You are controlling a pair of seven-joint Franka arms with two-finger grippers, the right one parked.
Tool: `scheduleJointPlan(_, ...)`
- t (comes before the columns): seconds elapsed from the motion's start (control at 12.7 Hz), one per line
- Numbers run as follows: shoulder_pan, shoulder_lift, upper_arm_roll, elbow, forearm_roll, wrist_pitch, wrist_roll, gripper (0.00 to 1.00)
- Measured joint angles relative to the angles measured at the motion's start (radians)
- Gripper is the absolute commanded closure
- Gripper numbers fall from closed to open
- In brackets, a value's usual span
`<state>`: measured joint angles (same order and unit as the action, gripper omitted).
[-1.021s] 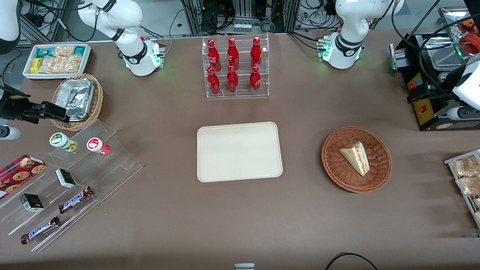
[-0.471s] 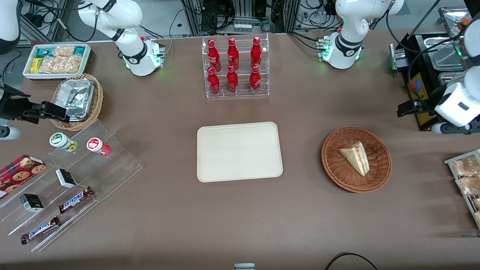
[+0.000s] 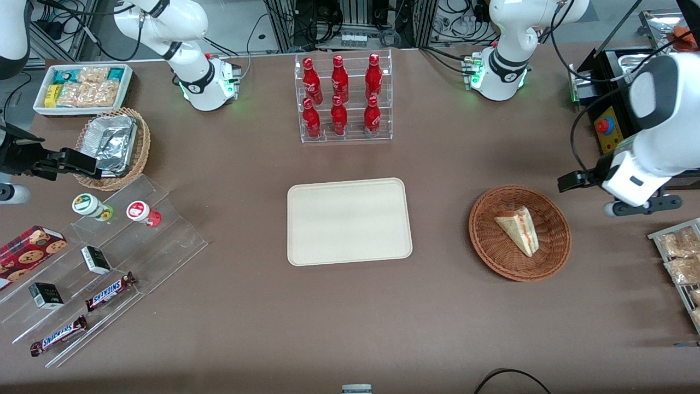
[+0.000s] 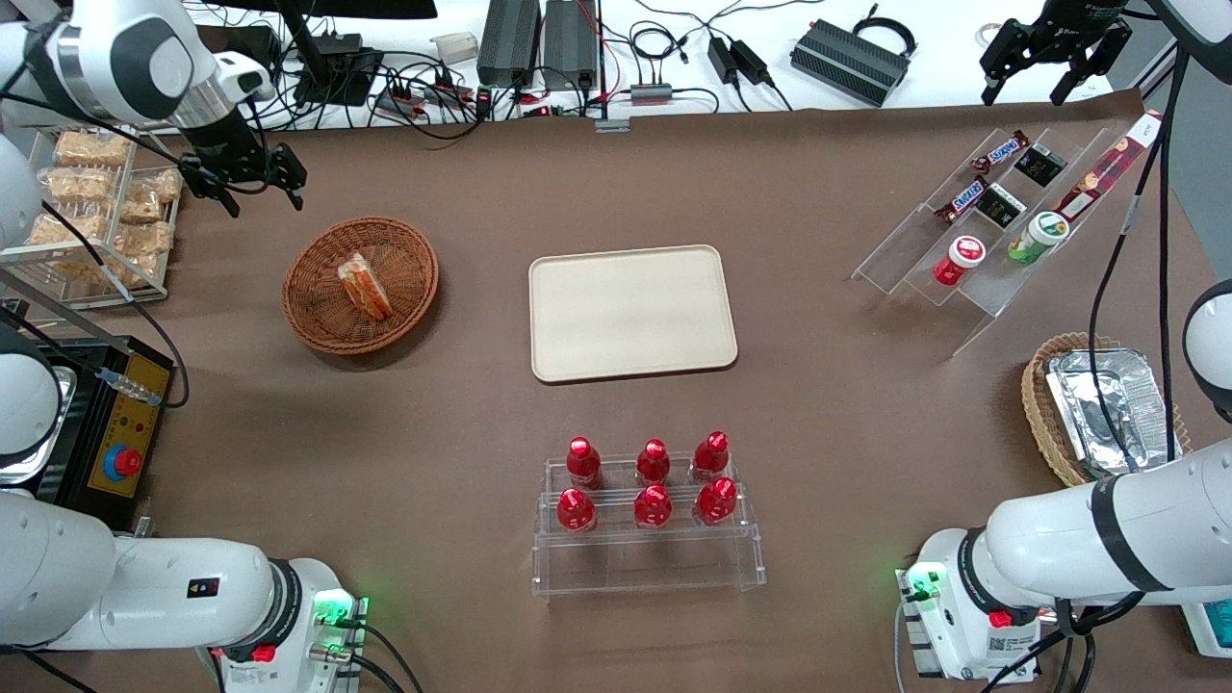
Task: Place sandwich from basket to tray
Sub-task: 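Move the left gripper toward the wicker basket holding the sandwich, then lower the open left gripper over the wrapped sandwich in the basket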
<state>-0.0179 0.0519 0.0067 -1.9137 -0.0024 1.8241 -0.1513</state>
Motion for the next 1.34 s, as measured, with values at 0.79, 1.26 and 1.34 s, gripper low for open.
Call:
scheduleJointPlan(0.79,-0.01,0.025,-0.011,-0.212,-0.03,0.309,-0.253,0.0)
scheduleJointPlan(1.26,-0.059,0.122,-0.014,-0.224,-0.044,0.464,-0.423,0.0)
scheduleJointPlan(1.34,-0.064,0.13,-0.015,-0.229,-0.045,0.478,-0.429,0.0)
